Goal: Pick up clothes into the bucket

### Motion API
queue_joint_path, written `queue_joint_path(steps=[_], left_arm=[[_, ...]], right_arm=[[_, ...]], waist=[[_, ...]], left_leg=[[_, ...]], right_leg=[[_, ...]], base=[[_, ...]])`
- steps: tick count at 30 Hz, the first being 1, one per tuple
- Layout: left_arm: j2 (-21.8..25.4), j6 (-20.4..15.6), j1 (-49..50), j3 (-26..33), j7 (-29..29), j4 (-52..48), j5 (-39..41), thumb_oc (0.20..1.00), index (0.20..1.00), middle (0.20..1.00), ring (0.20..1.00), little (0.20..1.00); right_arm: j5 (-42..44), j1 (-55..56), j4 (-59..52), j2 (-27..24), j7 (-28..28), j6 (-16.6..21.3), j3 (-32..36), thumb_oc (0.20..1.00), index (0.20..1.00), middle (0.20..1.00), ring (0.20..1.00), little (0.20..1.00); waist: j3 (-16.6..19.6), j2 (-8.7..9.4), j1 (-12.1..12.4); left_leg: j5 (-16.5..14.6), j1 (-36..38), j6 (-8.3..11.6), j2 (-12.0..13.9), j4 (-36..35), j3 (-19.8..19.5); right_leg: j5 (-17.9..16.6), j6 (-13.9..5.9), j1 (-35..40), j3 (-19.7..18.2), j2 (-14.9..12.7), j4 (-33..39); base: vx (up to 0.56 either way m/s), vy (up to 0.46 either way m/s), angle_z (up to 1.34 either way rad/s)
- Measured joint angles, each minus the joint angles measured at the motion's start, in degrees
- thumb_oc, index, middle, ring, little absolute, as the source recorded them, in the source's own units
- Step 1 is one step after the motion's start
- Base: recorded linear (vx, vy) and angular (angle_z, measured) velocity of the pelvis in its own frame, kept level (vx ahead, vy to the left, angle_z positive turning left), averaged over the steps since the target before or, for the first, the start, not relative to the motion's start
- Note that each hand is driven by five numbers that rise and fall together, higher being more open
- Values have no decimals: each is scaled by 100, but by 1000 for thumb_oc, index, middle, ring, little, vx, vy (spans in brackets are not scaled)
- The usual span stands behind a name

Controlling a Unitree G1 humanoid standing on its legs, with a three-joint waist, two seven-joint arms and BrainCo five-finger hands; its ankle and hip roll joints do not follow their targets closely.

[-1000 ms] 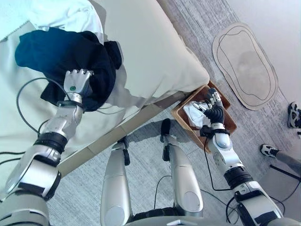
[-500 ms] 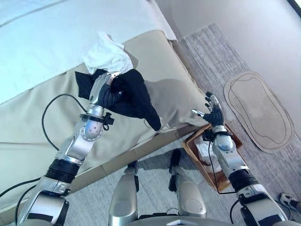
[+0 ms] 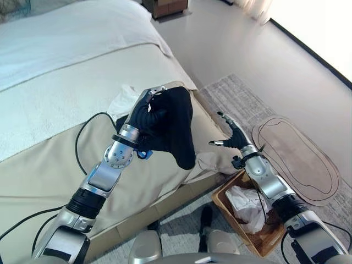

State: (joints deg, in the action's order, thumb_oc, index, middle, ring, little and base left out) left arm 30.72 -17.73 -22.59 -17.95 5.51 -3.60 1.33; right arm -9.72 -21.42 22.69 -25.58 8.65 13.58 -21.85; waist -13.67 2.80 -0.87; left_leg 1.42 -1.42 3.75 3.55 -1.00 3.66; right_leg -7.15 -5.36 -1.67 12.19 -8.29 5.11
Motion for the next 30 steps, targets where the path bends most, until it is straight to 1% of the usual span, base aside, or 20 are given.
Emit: queue_joint_path(steps=[3,7,9,12,16,17,18,19,20,21,22,23,24,25,28,30], left_arm=[[-54,-4,-81,-140,-158,-39,456,200,200,200,200,200],[-297,5,-267,-367,-307,-202,908,200,200,200,200,200],[-386,68,-481,-550,-337,-203,1134,200,200,200,200,200],[-545,122,-693,-684,-429,-240,1351,200,200,200,200,200],[-682,229,-907,-814,-462,-246,1414,200,200,200,200,200],[-775,260,-1001,-825,-463,-189,1415,200,200,200,200,200],[-792,293,-1078,-827,-450,-173,1421,200,200,200,200,200],[-888,304,-1135,-850,-454,-173,1527,200,200,200,200,200],[-945,305,-1138,-858,-443,-173,1577,200,200,200,200,200],[-979,317,-1140,-933,-430,-161,1584,200,200,200,200,200],[-980,328,-1141,-1009,-431,-162,1584,200,200,200,200,200],[-968,358,-1144,-1054,-479,-160,1582,200,200,200,200,200],[-968,358,-1144,-1054,-479,-160,1582,200,200,200,200,200],[-919,360,-1147,-1047,-485,-161,1598,200,200,200,200,200],[-903,362,-1217,-1019,-477,-155,1643,200,200,200,200,200],[-794,353,-1231,-958,-503,-212,1644,200,200,200,200,200]], right_arm=[[-78,-193,73,50,-73,-24,-341,1000,1000,1000,1000,1000],[-83,-211,86,276,-84,-33,-373,1000,1000,1000,1000,1000],[-76,-211,152,429,-111,-48,-384,1000,1000,1000,1000,1000],[-30,-226,189,498,-221,-71,-569,1000,1000,1000,1000,1000],[-14,-263,191,505,-397,-126,-795,1000,1000,1000,1000,1000],[80,-300,4,461,-570,-254,-875,1000,1000,1000,1000,1000],[191,-390,-128,470,-686,-268,-945,1000,1000,1000,1000,1000],[342,-475,-225,518,-824,-276,-1019,576,576,576,576,576],[405,-522,-224,592,-881,-247,-1127,244,244,244,244,244],[524,-554,62,778,-926,-184,-1187,200,200,200,200,200],[607,-555,254,878,-942,-140,-1221,200,200,200,200,200],[749,-561,186,845,-1084,-329,-1315,200,200,200,200,200],[749,-561,186,845,-1084,-329,-1315,200,200,200,200,200],[980,-514,-207,734,-1258,-373,-1318,200,200,200,200,200],[1210,-505,-296,657,-1386,-379,-1313,200,200,200,200,200],[1211,-106,-477,354,-1440,-294,-1094,200,200,200,200,200]], waist=[[125,-45,5],[293,-135,5],[418,-162,-1],[537,-190,3],[580,-198,-8],[588,-198,-53],[592,-198,-55],[623,-204,-125],[658,-213,-127],[751,-227,-157],[795,-234,-157],[819,-257,-148],[819,-257,-148],[822,-272,-142],[834,-272,-133],[861,-271,-130]], left_leg=[[0,136,-1,24,-41,88],[-1,283,-2,28,-109,101],[0,293,-3,27,-129,101],[1,298,-4,23,-123,101],[5,314,-9,25,-124,102],[11,326,-17,22,-131,105],[14,350,-19,24,-136,103],[12,385,-20,28,-143,105],[12,384,-20,27,-143,104],[12,386,-20,29,-143,109],[12,387,-20,29,-142,109],[11,389,-20,27,-146,106],[11,389,-20,27,-146,106],[10,398,-21,37,-168,107],[11,447,-20,36,-164,112],[7,486,-19,30,-186,115]], right_leg=[[0,0,68,-74,17,0],[10,-4,176,-82,20,1],[10,-4,177,-81,19,1],[10,-4,183,-82,18,1],[9,-4,195,-86,20,1],[10,-5,205,-89,21,1],[10,-5,228,-86,28,1],[14,-9,261,-86,30,1],[15,-9,259,-84,24,1],[22,-18,255,-89,23,2],[26,-22,257,-89,25,1],[31,-22,260,-85,27,1],[31,-22,260,-85,27,1],[31,-22,264,-82,25,3],[31,-22,306,-88,33,2],[51,-47,337,-89,33,2]], base=[[65,-18,-14],[59,-14,-1],[40,-17,0],[22,-6,0],[14,-1,0],[0,0,0],[31,-7,0],[0,0,0],[32,-5,-2],[0,0,0],[55,3,-1],[0,0,0],[0,0,0],[0,0,0],[0,0,0],[16,-5,1]])
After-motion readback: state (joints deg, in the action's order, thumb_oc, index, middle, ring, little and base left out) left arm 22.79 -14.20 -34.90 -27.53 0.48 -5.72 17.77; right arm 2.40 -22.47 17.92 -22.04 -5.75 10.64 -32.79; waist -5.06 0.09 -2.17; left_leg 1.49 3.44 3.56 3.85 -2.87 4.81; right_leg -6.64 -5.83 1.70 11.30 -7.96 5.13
